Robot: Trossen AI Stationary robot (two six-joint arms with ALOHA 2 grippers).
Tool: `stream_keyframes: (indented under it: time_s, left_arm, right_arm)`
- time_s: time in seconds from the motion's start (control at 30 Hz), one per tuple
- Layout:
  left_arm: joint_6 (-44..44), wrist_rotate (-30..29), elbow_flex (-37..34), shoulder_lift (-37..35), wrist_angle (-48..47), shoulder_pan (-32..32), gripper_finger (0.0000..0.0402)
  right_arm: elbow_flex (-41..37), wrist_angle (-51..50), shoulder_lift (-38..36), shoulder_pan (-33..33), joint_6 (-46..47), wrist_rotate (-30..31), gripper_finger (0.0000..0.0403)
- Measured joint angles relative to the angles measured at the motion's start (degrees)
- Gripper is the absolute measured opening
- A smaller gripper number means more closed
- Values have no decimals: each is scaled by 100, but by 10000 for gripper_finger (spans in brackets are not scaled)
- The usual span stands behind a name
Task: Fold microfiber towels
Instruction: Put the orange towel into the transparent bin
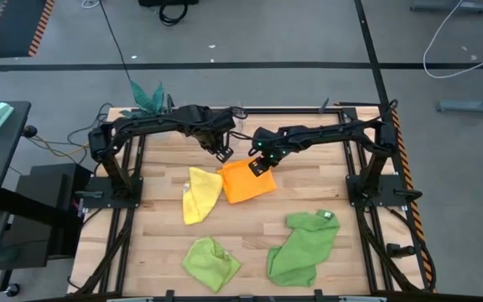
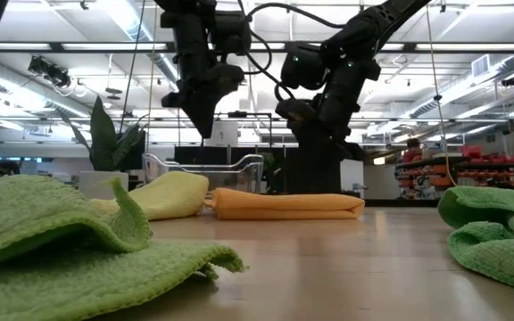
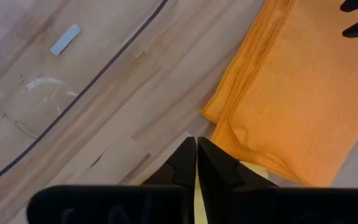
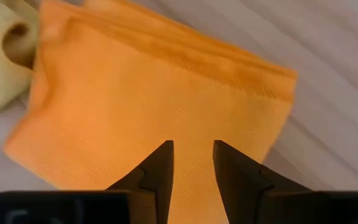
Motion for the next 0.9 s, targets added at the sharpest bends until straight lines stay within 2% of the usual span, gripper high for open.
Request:
stream_keyframes:
  time_s: [0.23,0.43,0.9]
  left_arm:
    - [-23,-2,0,-4,7,5,13]
    - [-24,12,0,-4,8,-5,24]
    - [174,89,0,-4,-313,0,16]
  right_arm:
    - [2,-312,-2,2,11,143,109]
    - [1,-350,-2,97,83,161,95]
    - [-15,-357,81,621,103,51,37]
